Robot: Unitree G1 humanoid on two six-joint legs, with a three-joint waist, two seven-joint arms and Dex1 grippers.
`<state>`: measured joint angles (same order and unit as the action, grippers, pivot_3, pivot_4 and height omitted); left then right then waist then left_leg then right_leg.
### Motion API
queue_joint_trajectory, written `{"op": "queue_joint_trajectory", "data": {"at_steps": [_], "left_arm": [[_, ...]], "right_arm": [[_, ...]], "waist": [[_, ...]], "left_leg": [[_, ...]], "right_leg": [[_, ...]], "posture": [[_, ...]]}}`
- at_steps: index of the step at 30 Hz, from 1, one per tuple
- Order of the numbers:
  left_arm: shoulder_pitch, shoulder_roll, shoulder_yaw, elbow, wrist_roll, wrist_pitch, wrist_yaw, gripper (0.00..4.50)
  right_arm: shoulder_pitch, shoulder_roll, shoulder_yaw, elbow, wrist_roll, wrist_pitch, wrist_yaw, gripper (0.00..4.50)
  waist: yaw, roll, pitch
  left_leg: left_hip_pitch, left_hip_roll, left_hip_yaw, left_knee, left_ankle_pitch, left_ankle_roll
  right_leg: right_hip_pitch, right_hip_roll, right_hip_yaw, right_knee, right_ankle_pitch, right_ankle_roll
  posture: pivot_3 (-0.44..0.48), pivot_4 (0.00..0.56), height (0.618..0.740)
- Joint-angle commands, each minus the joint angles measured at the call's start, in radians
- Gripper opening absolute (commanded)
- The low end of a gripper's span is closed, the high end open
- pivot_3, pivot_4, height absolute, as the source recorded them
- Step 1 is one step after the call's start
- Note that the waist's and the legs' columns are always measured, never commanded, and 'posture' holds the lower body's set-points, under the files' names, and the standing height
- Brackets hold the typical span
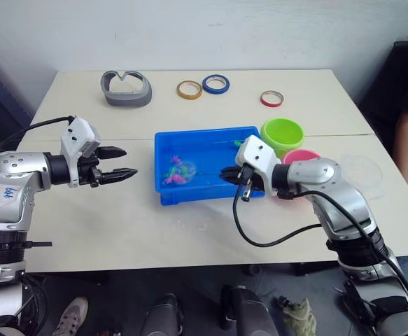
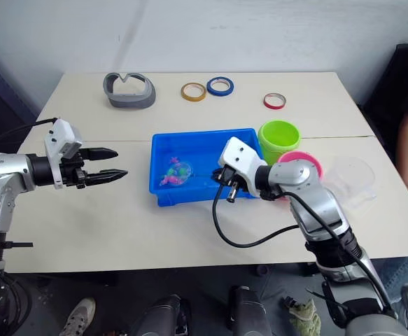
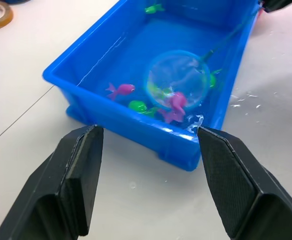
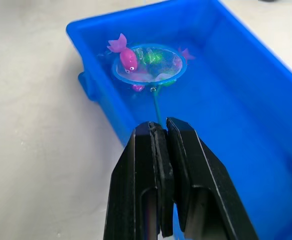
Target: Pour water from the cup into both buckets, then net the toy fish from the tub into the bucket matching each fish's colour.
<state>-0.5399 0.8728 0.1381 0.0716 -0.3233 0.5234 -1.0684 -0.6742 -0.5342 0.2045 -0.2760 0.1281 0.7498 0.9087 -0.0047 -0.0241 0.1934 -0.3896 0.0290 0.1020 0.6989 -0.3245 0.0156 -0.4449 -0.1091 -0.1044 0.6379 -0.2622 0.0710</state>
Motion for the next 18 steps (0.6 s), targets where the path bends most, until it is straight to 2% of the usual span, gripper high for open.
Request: {"op": "queue_joint_trajectory", "data": {"at_steps": [1,11,18], "left_arm": [[-0.017,0.023,0.015,-0.025,-0.042,0.005,-0.039,3.28],[-0.033,0.023,0.005,-0.011,-0.042,-0.002,-0.059,3.28],[-0.081,-0.035,-0.014,0.034,-0.062,-0.035,-0.083,3.28]], "right_arm": [[-0.024,-0.022,-0.056,-0.063,0.042,0.019,-0.011,0.0],[-0.017,-0.05,-0.075,-0.092,0.092,0.029,-0.041,0.0],[0.012,-0.093,-0.154,-0.126,0.143,0.04,-0.058,0.0]], "waist": [[0.0,0.0,0.0],[0.0,0.0,0.0],[0.003,0.0,0.0]], "left_leg": [[0.0,0.0,0.0,0.0,0.0,0.0],[0.0,0.0,0.0,0.0,0.0,0.0],[0.0,0.0,0.0,0.0,0.0,0.0]], "right_leg": [[0.0,0.0,0.0,0.0,0.0,0.0],[0.0,0.0,0.0,0.0,0.0,0.0],[0.0,0.0,0.0,-0.001,0.0,0.0]], "posture": [[0.0,0.15,0.713],[0.0,0.15,0.713],[0.0,0.15,0.713]]}}
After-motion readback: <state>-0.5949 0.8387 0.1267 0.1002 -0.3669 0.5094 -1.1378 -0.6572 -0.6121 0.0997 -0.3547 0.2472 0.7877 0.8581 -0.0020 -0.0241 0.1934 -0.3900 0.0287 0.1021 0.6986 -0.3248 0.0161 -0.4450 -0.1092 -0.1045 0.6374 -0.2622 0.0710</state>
